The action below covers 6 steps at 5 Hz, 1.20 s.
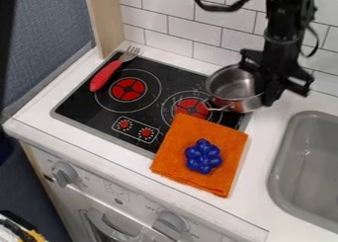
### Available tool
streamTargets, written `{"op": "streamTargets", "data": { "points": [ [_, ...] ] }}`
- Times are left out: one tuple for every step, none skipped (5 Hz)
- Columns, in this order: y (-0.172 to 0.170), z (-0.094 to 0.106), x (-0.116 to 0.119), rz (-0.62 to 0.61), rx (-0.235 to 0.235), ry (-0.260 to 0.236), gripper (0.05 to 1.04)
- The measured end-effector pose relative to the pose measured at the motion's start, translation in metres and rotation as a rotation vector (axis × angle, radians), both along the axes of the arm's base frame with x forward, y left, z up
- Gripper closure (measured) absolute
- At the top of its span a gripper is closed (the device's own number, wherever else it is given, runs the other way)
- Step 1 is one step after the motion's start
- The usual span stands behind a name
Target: Move the silver pot to the right side of the red fork
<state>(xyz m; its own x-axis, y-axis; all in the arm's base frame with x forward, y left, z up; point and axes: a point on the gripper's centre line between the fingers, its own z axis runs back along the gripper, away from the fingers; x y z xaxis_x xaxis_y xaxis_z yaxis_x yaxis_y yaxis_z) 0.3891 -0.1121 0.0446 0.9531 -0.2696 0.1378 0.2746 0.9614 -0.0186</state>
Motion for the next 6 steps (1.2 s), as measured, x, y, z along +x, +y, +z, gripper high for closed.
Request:
{"op": "streamTargets", "data": {
  "points": [
    [0.015,0.022,0.005,0.032,0.004,-0.047,1.01],
    [0.04,0.046,0.0,0.066,0.004,-0.088,1.01],
    [0.077,0.037,-0.011,0.109,0.046,-0.063,1.01],
    [0.12,0.023,-0.018,0.176,0.082,-0.052,1.01],
    [0.145,0.005,-0.017,0.201,0.11,-0.021,1.01],
    [0.17,0.001,-0.013,0.254,0.118,-0.018,1.01]
  ]
}}
